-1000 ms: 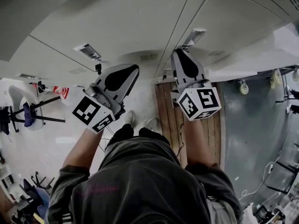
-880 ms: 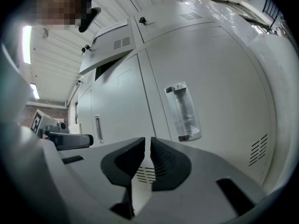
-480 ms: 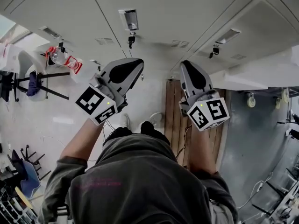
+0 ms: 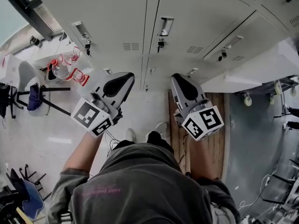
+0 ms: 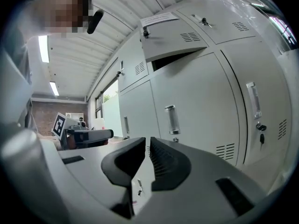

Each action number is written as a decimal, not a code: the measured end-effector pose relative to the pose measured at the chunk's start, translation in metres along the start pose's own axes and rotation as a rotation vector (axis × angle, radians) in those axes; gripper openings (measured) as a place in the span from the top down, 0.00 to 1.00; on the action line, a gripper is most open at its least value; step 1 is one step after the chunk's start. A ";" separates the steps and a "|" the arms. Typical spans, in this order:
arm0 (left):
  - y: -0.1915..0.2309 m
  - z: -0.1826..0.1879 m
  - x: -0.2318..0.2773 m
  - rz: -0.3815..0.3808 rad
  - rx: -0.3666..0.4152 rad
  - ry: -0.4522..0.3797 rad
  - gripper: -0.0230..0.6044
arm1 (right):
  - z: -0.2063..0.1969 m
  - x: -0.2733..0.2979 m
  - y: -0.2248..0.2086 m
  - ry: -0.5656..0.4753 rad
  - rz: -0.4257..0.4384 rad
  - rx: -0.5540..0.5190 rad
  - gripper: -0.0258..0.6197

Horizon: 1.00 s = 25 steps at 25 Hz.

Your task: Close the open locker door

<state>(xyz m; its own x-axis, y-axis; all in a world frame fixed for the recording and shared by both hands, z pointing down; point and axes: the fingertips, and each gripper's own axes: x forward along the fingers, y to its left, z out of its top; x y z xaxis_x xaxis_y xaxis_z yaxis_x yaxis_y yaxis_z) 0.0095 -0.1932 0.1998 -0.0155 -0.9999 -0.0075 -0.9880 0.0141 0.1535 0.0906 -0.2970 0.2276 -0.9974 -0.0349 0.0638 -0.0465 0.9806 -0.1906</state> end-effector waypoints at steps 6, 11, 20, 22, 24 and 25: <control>0.010 0.020 -0.064 -0.037 0.010 -0.031 0.95 | -0.005 0.009 0.078 -0.016 0.020 -0.011 0.89; 0.018 0.036 -0.099 -0.024 0.025 -0.063 0.95 | 0.001 0.014 0.112 -0.026 0.027 -0.025 0.90; 0.018 0.044 -0.122 0.038 0.024 -0.095 0.95 | 0.011 0.018 0.133 -0.034 0.077 -0.031 0.91; 0.016 0.043 -0.122 0.055 0.024 -0.098 0.95 | 0.010 0.018 0.134 -0.025 0.095 -0.031 0.91; 0.014 0.043 -0.121 0.071 0.020 -0.101 0.95 | 0.008 0.017 0.133 -0.018 0.112 -0.034 0.92; 0.013 0.042 -0.120 0.076 0.018 -0.102 0.95 | 0.008 0.017 0.133 -0.015 0.120 -0.036 0.92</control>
<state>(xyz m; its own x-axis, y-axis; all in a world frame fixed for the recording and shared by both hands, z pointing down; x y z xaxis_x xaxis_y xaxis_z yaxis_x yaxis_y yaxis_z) -0.0076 -0.0722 0.1607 -0.1055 -0.9896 -0.0973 -0.9860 0.0914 0.1397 0.0675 -0.1688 0.1955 -0.9963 0.0809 0.0277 0.0754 0.9841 -0.1605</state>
